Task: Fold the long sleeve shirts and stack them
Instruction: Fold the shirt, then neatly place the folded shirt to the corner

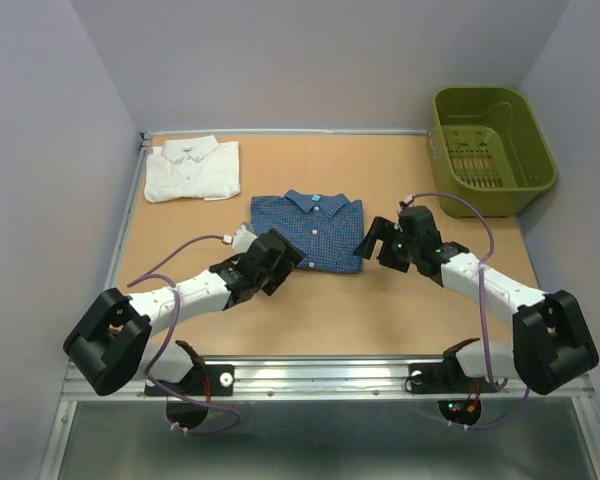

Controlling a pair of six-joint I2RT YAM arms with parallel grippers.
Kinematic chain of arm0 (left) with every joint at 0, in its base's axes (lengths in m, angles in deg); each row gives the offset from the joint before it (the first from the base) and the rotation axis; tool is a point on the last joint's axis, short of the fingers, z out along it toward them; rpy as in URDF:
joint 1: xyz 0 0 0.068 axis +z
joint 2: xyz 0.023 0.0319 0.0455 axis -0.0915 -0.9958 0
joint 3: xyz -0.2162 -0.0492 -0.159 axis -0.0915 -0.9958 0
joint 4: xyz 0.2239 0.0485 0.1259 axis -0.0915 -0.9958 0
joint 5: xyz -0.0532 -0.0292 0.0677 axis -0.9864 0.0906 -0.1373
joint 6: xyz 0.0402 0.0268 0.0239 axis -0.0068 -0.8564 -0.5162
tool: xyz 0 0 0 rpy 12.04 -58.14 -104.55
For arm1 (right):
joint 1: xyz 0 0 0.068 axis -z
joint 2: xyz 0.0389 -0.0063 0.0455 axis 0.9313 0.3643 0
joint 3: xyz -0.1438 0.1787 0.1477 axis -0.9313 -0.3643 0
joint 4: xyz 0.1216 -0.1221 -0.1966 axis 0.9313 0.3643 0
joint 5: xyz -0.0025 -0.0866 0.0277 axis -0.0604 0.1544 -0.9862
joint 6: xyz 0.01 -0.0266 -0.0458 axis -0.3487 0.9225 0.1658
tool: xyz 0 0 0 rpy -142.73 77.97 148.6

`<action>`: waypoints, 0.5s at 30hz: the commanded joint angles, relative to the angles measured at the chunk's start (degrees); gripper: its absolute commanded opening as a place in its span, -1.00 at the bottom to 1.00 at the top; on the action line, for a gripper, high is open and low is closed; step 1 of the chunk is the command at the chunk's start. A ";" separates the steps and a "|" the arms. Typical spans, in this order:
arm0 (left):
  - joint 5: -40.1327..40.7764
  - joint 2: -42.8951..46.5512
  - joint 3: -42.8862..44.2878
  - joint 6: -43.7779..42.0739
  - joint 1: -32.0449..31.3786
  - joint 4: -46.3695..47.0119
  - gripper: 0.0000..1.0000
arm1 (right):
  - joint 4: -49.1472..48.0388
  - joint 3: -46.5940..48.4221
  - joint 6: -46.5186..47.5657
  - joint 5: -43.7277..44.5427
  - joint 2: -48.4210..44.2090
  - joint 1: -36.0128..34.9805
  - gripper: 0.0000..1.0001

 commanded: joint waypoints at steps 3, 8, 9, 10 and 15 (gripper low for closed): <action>14.10 -1.60 -4.38 14.42 -6.94 18.09 0.94 | 0.04 0.92 0.35 1.30 -3.42 0.44 0.82; 17.01 -8.97 -2.63 14.95 -8.36 21.62 0.94 | 0.04 1.54 1.14 -0.54 -3.24 0.44 0.82; 17.45 -9.86 -2.80 14.87 -8.54 24.24 0.91 | 0.04 1.62 1.40 -0.89 -3.07 0.44 0.82; 18.15 -10.74 -2.89 15.21 -8.71 24.96 0.89 | 0.04 1.80 1.93 -1.16 -2.98 0.44 0.81; 18.42 -15.75 -3.33 16.53 -8.71 26.37 0.72 | -0.14 3.03 5.53 -5.10 -2.28 0.44 0.80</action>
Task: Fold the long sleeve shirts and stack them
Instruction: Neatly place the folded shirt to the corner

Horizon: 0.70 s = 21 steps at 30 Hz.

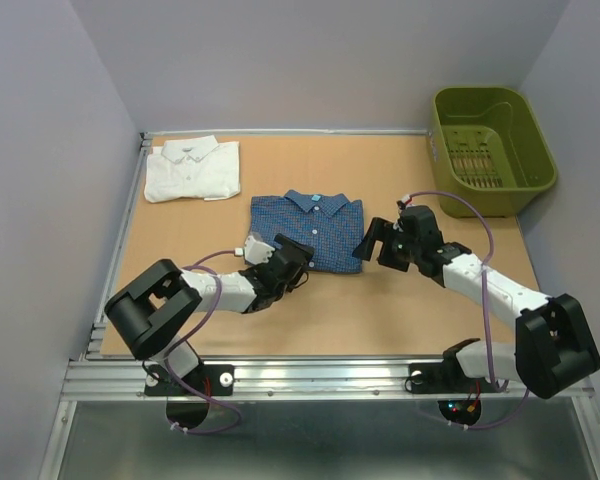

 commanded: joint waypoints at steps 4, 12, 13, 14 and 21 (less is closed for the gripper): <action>5.13 -0.61 -2.05 1.61 0.07 4.32 0.53 | -0.75 5.24 10.64 -6.18 1.73 -0.18 0.78; -0.13 2.29 -7.59 -4.26 8.14 6.60 0.39 | -0.75 9.29 19.44 -6.18 7.70 -6.57 0.76; -2.66 2.55 -7.59 -7.16 9.20 6.61 0.39 | -0.66 9.90 22.07 -5.48 8.41 -7.81 0.76; -3.64 2.90 -7.59 -8.66 10.17 6.70 0.39 | -0.66 10.34 23.66 -5.04 9.11 -9.04 0.76; -12.17 4.58 -6.80 -21.32 19.22 6.78 0.42 | -0.57 14.91 35.53 4.70 14.21 -18.18 0.76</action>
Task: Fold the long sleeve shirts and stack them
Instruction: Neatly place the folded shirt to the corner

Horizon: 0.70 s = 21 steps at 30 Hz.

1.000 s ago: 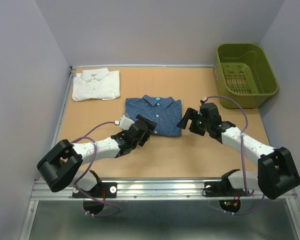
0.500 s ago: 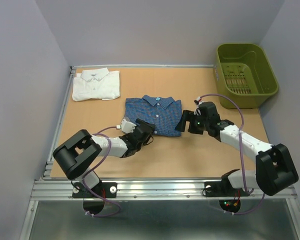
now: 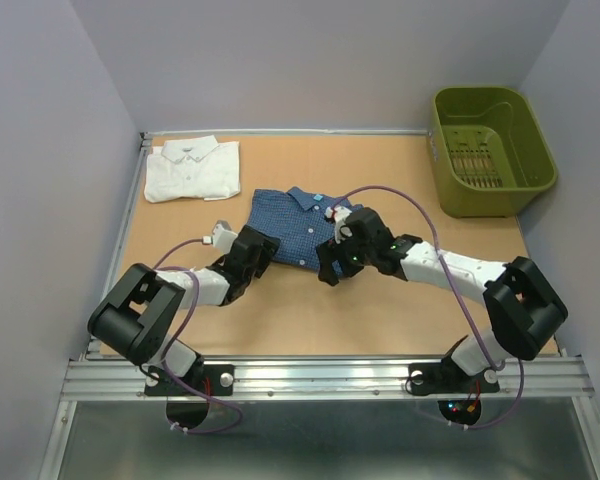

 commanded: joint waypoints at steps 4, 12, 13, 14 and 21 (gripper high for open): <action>-10.17 0.07 1.42 -15.17 8.61 -0.43 0.43 | 0.04 7.80 13.85 12.04 4.24 -6.93 0.75; -17.64 -2.75 7.14 -22.48 13.98 -2.36 0.50 | 1.71 11.23 20.19 23.21 11.62 -12.82 0.66; -17.99 -2.31 7.49 -22.30 14.24 -3.76 0.51 | 1.71 11.67 20.97 24.95 12.84 -13.87 0.62; -18.08 -1.87 7.40 -21.95 14.24 -4.29 0.53 | 1.71 11.85 21.24 25.58 13.46 -14.32 0.60; -19.85 5.76 5.12 -16.24 14.24 -9.04 0.68 | 1.54 13.87 24.05 36.65 20.67 -17.75 0.31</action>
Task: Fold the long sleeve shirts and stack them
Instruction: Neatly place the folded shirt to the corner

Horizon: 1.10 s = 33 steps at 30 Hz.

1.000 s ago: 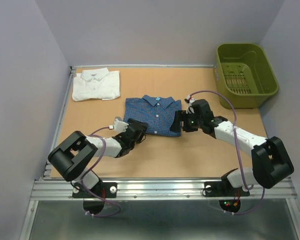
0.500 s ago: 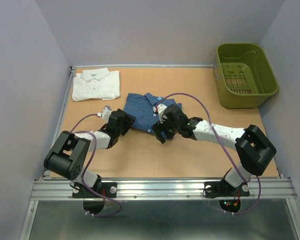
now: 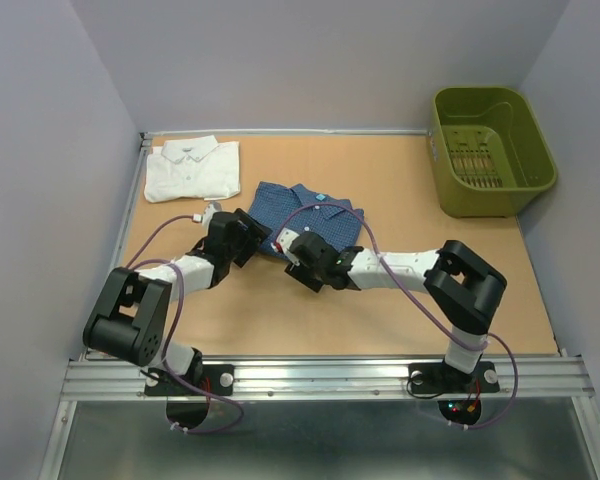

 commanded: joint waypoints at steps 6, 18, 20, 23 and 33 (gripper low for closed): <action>-0.14 11.20 -4.25 5.37 -0.14 -4.38 0.69 | -0.21 4.00 3.85 11.98 5.41 -2.24 -0.72; -0.23 11.39 -10.15 15.30 -6.02 4.67 0.82 | 0.93 7.08 -1.51 3.20 -1.53 -2.06 -0.99; -0.14 10.16 -9.71 16.44 -7.08 6.52 0.85 | 1.10 7.60 -2.65 1.61 -2.49 -1.97 -0.99; -0.14 7.96 -9.09 18.20 -7.96 10.21 0.86 | 1.45 7.96 -3.62 -0.32 -3.20 -1.97 -0.99; 5.39 2.16 -10.05 26.20 -10.95 16.08 0.86 | 1.54 7.78 -6.87 -5.06 -3.99 -1.53 -0.99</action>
